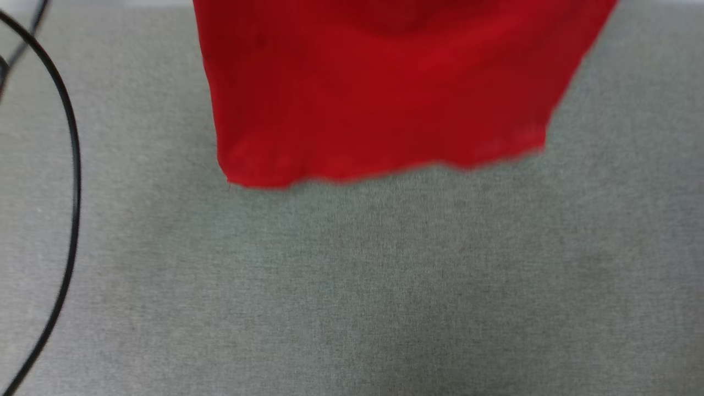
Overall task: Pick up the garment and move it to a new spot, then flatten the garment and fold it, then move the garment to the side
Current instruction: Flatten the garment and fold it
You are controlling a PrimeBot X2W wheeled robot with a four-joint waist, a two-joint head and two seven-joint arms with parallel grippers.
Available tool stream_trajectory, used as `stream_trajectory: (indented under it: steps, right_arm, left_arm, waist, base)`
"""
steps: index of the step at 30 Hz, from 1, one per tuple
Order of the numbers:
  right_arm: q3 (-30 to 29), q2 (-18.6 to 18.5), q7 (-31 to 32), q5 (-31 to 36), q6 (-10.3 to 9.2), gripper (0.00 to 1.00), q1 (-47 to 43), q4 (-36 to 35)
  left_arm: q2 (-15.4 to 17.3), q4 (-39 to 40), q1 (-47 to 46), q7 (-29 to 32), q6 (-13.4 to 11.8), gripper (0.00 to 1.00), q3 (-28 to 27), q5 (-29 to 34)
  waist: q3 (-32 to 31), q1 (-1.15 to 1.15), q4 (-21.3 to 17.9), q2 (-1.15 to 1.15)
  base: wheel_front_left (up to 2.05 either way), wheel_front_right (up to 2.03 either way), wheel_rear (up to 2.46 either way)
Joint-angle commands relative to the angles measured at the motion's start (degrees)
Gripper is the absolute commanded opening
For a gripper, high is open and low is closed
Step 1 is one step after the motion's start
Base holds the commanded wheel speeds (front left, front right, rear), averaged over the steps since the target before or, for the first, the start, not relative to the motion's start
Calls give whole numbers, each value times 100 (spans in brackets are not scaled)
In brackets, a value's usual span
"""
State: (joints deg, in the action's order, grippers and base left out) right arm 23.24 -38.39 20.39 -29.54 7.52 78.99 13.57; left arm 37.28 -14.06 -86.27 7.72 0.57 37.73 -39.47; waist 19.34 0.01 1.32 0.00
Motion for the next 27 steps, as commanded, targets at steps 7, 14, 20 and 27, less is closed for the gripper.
stream_trajectory:
  steps: [7,14,20,27]
  right_arm:
    - [337,349,-403,388,-6,0,1434,935]
    - [596,617,-841,463,-6,0,1989,1795]
    - [971,799,-1233,159,-6,0,1648,2198]
    - [1450,772,-1594,-378,-6,0,770,2287]
  left_arm:
    - [-246,-1006,-1163,-352,243,0,-162,187]
    - [-386,-1592,-1376,-725,339,0,-196,187]
    - [-391,-1911,-850,-1035,424,0,-116,82]
    - [-181,-1767,585,-1546,268,0,-178,-238]
  waist:
    - [950,-1,-107,0]
    - [1139,-1,-55,0]
    - [1145,-1,-103,0]
    - [781,-1,-161,0]
  base:
    - [0,0,0]
    - [0,0,0]
    - [0,0,0]
    - [0,0,0]
